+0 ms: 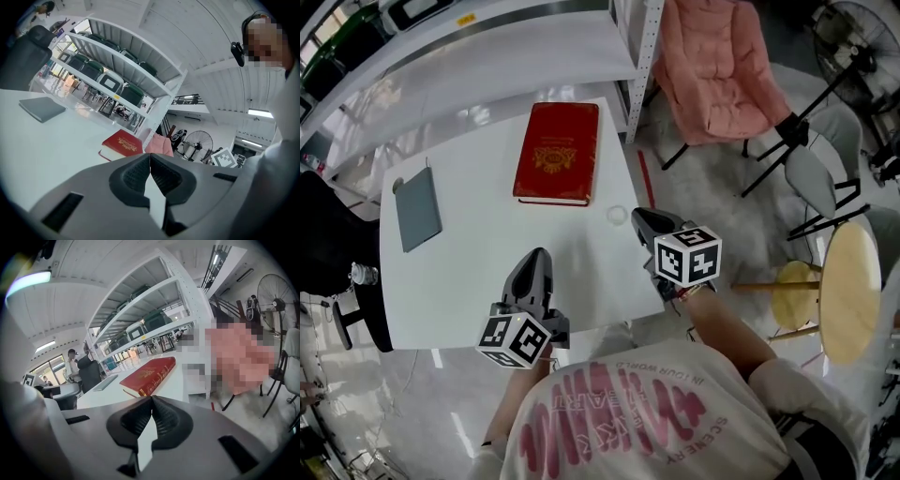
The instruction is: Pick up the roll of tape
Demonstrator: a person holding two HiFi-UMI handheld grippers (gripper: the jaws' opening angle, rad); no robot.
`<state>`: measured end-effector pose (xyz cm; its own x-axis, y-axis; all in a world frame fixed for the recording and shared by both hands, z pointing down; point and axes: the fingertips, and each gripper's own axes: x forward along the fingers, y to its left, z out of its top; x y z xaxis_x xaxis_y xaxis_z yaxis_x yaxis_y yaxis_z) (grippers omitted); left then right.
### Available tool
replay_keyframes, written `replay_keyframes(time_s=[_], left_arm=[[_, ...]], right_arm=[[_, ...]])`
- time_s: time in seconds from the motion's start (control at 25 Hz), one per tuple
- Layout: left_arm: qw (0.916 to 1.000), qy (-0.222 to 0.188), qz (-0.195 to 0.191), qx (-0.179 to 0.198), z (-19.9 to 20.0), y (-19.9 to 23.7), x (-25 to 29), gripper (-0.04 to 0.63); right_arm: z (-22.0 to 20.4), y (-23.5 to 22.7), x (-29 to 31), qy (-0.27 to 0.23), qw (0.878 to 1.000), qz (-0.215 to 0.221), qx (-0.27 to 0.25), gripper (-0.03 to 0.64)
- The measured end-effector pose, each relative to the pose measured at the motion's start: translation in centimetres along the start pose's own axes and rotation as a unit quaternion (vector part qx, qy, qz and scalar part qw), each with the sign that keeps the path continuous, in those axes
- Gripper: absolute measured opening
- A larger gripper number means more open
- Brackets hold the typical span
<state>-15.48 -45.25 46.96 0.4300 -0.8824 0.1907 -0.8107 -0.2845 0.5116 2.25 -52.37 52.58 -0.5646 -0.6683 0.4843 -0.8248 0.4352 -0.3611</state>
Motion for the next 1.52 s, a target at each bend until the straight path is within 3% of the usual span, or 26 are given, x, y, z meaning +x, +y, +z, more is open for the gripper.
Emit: replay_keyframes(time_s=[0.16,0.36,0.52,0.8,1.16,1.32,1.52], left_arm=[[0.9999,0.011,0.006,-0.008,-1.0,1.6,1.0,0.025],[0.9994,0.025,0.011,-0.022,-2.5,3.1,1.7,0.025],[0.9988,0.035,0.016,-0.029,-3.2,4.1,2.1,0.025],[0.9984,0.039,0.024,-0.033,-3.7,5.7,2.2,0.025],[0.9979,0.043,0.032,-0.036,-4.5,6.4,1.9,0.025],[0.9975,0.046,0.036,-0.039,-5.0,6.6,1.4,0.025],[0.9972,0.048,0.039,-0.041,-5.2,7.0,1.1,0.025]], right_arm=[[-0.8,-0.1,2.1,0.017,1.000,0.017,-0.006,0.046],[-1.8,0.0,4.2,0.050,0.996,0.033,-0.064,0.240],[-2.7,-0.1,5.7,0.071,0.993,0.035,-0.087,0.307],[-3.7,-0.7,7.6,0.097,0.990,0.029,-0.100,0.325],[-5.0,-1.6,8.7,0.133,0.978,-0.007,-0.157,0.325],[-5.3,-1.9,8.8,0.132,0.973,-0.021,-0.187,0.310],[-5.2,-1.8,8.8,0.131,0.974,-0.025,-0.184,0.304]])
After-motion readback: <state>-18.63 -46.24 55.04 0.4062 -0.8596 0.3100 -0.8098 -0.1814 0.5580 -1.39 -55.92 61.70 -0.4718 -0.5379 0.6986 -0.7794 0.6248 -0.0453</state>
